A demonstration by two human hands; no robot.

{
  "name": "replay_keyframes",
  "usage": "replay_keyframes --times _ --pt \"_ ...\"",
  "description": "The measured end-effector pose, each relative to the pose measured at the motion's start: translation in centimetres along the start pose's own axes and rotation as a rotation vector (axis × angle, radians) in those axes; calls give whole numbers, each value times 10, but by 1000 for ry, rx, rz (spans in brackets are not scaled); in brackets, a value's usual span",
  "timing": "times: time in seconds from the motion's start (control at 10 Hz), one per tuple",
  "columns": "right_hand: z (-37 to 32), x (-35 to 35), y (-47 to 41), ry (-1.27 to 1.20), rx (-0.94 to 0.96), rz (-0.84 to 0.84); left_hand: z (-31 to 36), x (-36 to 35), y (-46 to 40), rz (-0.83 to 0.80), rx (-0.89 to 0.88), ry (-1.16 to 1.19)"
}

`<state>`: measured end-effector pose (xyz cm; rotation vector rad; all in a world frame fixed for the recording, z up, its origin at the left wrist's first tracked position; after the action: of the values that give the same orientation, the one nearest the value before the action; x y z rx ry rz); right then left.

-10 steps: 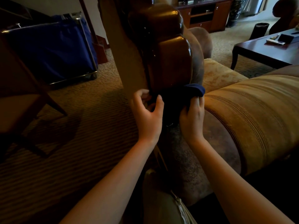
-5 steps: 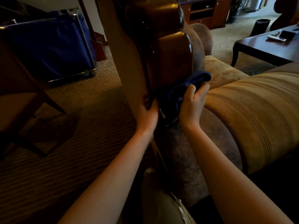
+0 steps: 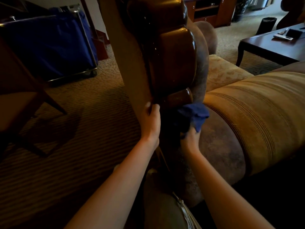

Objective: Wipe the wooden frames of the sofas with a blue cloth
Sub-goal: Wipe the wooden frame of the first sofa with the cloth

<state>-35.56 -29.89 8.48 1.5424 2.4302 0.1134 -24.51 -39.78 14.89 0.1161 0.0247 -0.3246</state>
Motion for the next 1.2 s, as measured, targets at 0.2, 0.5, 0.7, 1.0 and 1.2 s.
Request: replay_keyframes --times 0.2,0.5,0.7,1.0,1.2 --pt "-79 -33 6 11 324 63 1 1 -9 -89 -57 68" --pt "-70 -22 -16 59 243 91 -4 4 -13 -33 -5 64" --pt "-46 -15 -7 213 235 104 3 2 -4 -40 -21 86" --pt "-64 -59 53 709 637 200 8 14 -9 33 -49 112" --pt "-92 -42 28 740 577 252 12 27 -15 26 -43 63"
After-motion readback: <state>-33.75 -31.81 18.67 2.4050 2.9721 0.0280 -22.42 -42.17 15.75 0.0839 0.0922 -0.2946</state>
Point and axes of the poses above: each hand's wrist, its own y-axis away from the middle knuckle, its own x-axis out of the back of the hand, z = x × y, the point moved 8 cm from there along -y, towards the middle knuckle, and after that the axes turned 3 degrees about -x, right-handed, at the moved point
